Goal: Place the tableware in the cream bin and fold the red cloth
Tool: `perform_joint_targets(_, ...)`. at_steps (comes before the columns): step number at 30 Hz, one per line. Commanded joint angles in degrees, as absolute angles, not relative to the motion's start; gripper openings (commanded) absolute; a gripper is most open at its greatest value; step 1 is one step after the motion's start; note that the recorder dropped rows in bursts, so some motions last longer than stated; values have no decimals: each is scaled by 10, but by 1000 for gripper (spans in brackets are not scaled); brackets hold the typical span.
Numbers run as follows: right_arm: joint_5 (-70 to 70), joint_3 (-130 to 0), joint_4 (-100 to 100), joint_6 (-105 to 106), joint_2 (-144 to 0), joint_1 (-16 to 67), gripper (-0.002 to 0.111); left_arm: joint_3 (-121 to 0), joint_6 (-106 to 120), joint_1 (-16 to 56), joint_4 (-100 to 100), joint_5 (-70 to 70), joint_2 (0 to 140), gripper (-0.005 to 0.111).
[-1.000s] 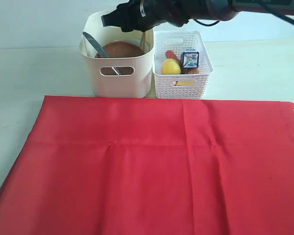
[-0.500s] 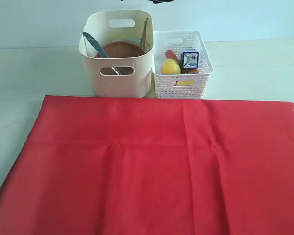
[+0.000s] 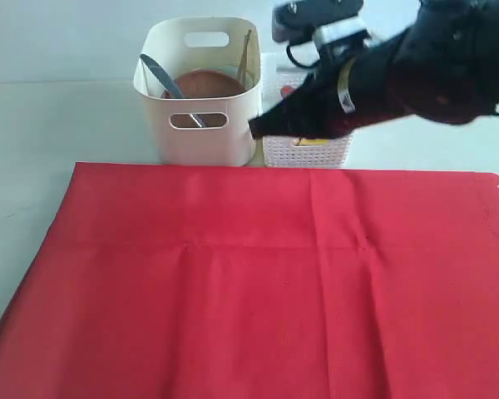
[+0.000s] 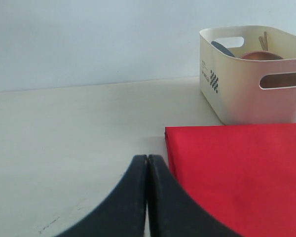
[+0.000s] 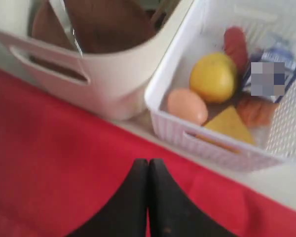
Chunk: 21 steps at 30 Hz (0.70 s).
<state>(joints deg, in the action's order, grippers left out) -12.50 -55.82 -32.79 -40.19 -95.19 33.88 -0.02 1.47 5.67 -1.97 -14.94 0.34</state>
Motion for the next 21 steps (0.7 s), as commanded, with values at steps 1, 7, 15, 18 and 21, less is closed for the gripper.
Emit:
perform_joint_targets(1,-98,-482,-329,-407,-943,340,0,0,12,59,-22,-147,0,3)
perform_joint_targets(7,-144,-424,-311,-407,-962,340,0,0,12,59,-22,-147,0,3)
perform_joint_targets(15,-121,-425,-311,-407,-1052,340,0,0,12,59,-22,-147,0,3)
perform_joint_targets(18,-98,-441,-311,-407,-1085,340,0,0,12,59,-22,-147,0,3)
perform_joint_targets(21,-94,-464,-311,-405,-1120,340,0,0,12,59,-22,-147,0,3)
